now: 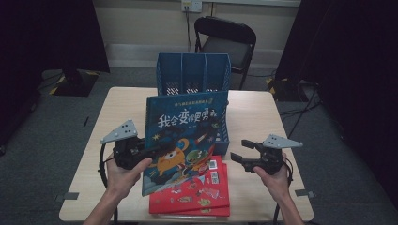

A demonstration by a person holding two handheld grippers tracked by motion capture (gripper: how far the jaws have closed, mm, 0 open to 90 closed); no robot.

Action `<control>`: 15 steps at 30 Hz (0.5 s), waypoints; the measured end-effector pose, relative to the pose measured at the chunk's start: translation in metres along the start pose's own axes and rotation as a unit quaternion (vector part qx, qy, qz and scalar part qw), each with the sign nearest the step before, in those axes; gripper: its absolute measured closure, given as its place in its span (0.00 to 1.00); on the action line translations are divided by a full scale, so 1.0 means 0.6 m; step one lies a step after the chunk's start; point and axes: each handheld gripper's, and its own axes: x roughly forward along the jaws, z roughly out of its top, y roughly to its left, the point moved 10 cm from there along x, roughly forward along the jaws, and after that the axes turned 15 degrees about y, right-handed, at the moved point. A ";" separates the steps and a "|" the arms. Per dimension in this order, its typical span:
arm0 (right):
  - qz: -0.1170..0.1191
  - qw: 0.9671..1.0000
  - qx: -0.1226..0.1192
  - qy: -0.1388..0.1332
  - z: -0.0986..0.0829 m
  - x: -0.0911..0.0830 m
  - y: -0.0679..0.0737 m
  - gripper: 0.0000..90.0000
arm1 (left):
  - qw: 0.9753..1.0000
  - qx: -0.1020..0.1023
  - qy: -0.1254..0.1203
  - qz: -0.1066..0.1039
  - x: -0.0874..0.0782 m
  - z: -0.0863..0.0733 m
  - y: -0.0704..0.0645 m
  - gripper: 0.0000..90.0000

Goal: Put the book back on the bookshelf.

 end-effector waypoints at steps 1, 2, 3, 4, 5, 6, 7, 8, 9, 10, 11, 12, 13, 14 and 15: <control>0.000 1.000 0.001 0.001 0.000 0.000 0.000 0.29 | 1.000 0.001 0.000 0.005 -0.004 0.002 0.002 0.93; -0.001 1.000 0.001 0.001 -0.001 0.001 -0.001 0.29 | 1.000 0.001 -0.001 0.008 -0.007 0.004 0.004 0.93; -0.001 1.000 0.001 0.001 -0.001 0.001 -0.002 0.29 | 1.000 0.000 -0.003 0.011 -0.010 0.006 0.006 0.93; -0.001 1.000 0.001 0.002 -0.001 0.001 -0.002 0.29 | 1.000 -0.001 -0.007 0.012 -0.014 0.008 0.008 0.93; -0.001 1.000 0.002 0.002 -0.002 0.001 -0.003 0.29 | 1.000 -0.003 -0.010 0.012 -0.018 0.011 0.009 0.93; -0.002 1.000 0.002 0.003 -0.002 0.001 -0.003 0.29 | 1.000 -0.003 -0.014 0.012 -0.023 0.013 0.011 0.93; -0.002 1.000 0.001 0.002 -0.002 0.001 -0.003 0.29 | 1.000 -0.004 -0.017 0.011 -0.026 0.016 0.011 0.93; -0.002 1.000 0.002 0.001 -0.002 0.001 -0.004 0.29 | 1.000 -0.005 -0.021 0.013 -0.031 0.019 0.013 0.93; -0.002 1.000 0.002 0.001 -0.002 0.001 -0.004 0.29 | 1.000 -0.004 -0.023 0.016 -0.035 0.021 0.014 0.93; -0.002 1.000 0.002 0.001 -0.002 0.001 -0.004 0.29 | 0.999 -0.003 -0.026 0.019 -0.040 0.024 0.016 0.93; -0.002 1.000 0.002 0.001 -0.001 0.001 -0.004 0.29 | 0.999 -0.002 -0.028 0.023 -0.044 0.026 0.018 0.93; -0.002 1.000 0.002 0.001 -0.002 0.001 -0.004 0.29 | 0.999 -0.003 -0.031 0.026 -0.049 0.028 0.020 0.93; -0.001 1.000 0.003 0.001 -0.002 0.001 -0.003 0.29 | 0.999 -0.004 -0.034 0.028 -0.053 0.031 0.023 0.93; -0.001 1.000 0.003 0.002 -0.002 0.001 -0.003 0.29 | 0.999 -0.006 -0.039 0.028 -0.058 0.034 0.025 0.93; -0.001 1.000 0.003 0.002 -0.002 0.001 -0.003 0.29 | 0.999 -0.007 -0.043 0.031 -0.063 0.036 0.028 0.93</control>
